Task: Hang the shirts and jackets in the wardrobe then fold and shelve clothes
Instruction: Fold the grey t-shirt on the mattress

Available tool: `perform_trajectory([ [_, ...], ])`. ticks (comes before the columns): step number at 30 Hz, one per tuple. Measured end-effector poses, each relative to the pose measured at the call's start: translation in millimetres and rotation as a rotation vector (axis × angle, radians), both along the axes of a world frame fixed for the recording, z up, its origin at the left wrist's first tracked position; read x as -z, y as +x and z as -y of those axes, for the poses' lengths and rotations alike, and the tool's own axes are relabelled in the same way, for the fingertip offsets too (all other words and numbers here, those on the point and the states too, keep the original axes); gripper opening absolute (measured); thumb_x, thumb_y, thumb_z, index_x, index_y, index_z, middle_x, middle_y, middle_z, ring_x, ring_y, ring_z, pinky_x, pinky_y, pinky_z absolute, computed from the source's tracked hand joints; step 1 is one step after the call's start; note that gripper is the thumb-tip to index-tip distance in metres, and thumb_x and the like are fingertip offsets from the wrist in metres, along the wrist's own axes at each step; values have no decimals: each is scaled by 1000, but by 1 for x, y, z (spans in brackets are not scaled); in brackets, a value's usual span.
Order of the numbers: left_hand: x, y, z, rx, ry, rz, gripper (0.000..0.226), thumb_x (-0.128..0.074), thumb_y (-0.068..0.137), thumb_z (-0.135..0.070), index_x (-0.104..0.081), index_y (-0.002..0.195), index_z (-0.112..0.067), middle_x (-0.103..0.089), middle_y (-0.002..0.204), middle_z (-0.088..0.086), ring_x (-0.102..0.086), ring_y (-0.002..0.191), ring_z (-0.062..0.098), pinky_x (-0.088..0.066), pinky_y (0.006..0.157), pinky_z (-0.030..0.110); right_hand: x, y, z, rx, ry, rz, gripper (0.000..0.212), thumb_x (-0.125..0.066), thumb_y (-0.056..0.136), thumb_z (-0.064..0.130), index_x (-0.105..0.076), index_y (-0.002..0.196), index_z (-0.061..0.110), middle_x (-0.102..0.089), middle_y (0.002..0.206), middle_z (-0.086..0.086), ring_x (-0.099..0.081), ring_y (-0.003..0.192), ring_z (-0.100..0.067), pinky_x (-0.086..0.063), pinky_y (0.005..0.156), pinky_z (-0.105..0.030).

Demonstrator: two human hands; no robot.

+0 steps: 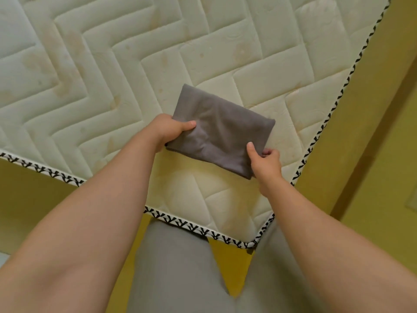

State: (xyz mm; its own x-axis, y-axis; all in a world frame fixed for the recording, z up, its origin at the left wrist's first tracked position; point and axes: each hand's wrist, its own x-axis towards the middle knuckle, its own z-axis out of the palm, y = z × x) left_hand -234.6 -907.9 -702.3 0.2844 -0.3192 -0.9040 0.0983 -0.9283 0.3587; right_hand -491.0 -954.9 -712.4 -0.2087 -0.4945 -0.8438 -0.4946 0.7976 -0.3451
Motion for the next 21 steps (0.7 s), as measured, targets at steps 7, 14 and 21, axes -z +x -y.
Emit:
perform_trajectory([
  [7, -113, 18, -38, -12, -250, 2, 50, -76, 84, -45, -64, 122, -14, -70, 114, 2, -67, 100, 18, -55, 85, 32, -110, 29, -35, 151, 113, 124, 39, -66, 91, 47, -58, 113, 16, -63, 101, 0, -59, 82, -17, -45, 62, -28],
  [14, -300, 71, -137, -59, -404, 69, 36, -74, 87, -46, -70, 107, -17, -74, 105, 1, -69, 99, 18, -55, 88, 34, -274, 81, -107, 349, 13, 424, 31, -67, 93, 38, -62, 109, 12, -68, 108, -8, -66, 92, -21, -58, 55, -30],
  [21, -444, 110, -252, -402, -536, 89, 34, -68, 92, -40, -70, 108, -10, -78, 92, 5, -75, 81, 20, -58, 61, 28, -410, 160, -122, -59, -240, 622, 36, -76, 86, 33, -61, 95, 2, -63, 97, -11, -63, 84, -22, -54, 51, -24],
])
